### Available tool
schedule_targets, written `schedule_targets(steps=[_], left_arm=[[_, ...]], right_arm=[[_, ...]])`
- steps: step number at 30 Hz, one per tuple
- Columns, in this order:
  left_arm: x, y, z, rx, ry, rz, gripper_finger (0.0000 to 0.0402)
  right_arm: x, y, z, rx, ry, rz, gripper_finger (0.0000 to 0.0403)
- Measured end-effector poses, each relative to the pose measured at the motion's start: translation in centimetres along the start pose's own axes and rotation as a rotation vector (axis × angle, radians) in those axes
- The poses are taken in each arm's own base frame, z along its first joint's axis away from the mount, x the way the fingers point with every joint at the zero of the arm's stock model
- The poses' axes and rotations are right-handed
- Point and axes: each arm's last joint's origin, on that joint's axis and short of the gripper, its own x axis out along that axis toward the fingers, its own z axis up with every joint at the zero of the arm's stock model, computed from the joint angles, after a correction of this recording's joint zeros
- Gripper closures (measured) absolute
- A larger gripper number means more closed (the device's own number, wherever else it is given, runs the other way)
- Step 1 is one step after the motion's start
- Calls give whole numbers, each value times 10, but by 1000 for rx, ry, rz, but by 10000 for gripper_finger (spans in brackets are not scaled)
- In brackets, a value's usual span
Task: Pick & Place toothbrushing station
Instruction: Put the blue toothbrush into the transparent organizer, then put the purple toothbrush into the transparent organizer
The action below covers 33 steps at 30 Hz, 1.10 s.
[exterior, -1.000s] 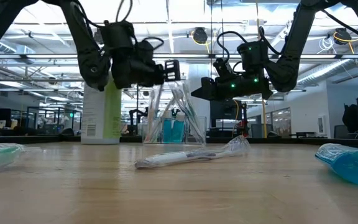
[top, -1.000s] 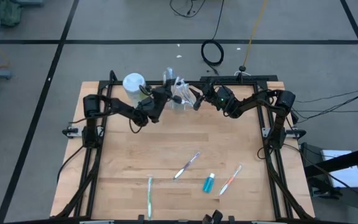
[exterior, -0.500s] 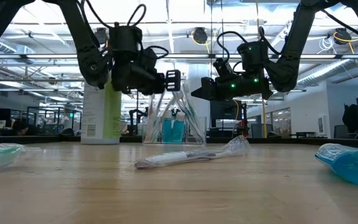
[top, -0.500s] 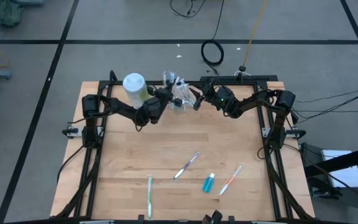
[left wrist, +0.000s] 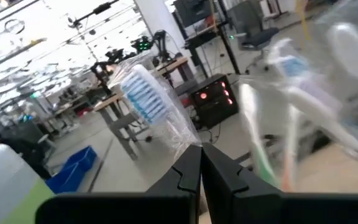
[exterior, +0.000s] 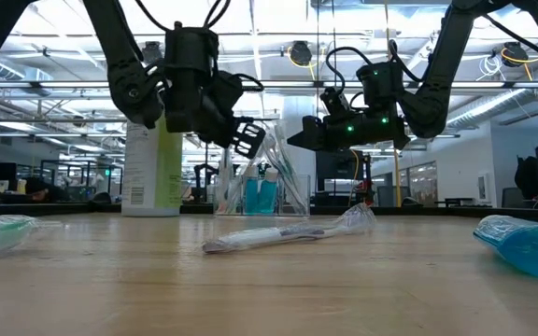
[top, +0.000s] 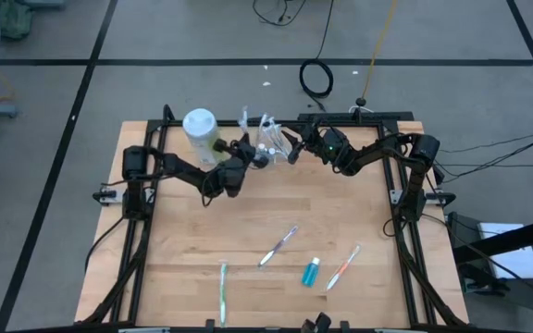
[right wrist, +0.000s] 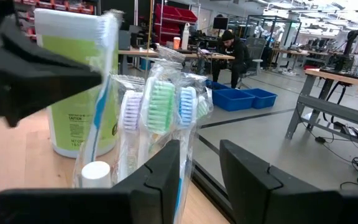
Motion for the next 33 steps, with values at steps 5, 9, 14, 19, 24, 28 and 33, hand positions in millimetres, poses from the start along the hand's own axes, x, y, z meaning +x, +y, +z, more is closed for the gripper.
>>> schedule_targets(steps=[5, 9, 14, 19, 24, 28, 33], left_arm=[[-9, -7, -5, 30, 17, -48, 398], [-9, -9, -12, 46, 51, -58, 395], [-9, -11, -22, 120, 99, -72, 370], [-9, -11, -25, 152, 111, -80, 348], [-6, -15, -15, 123, 97, -92, 325], [-5, -19, -2, 114, 85, -96, 310], [-11, -24, 21, 161, 97, -131, 298]], right_arm=[[0, 0, 0, 0, 0, 0, 293], [0, 1, 0, 0, 1, 2, 293], [0, 1, 0, 0, 5, 2, 293], [0, 1, -1, 0, 7, 3, 293], [0, 1, -1, -1, 16, 4, 293], [0, 1, -3, -2, 34, 6, 293], [0, 1, -4, -3, 47, 8, 293]])
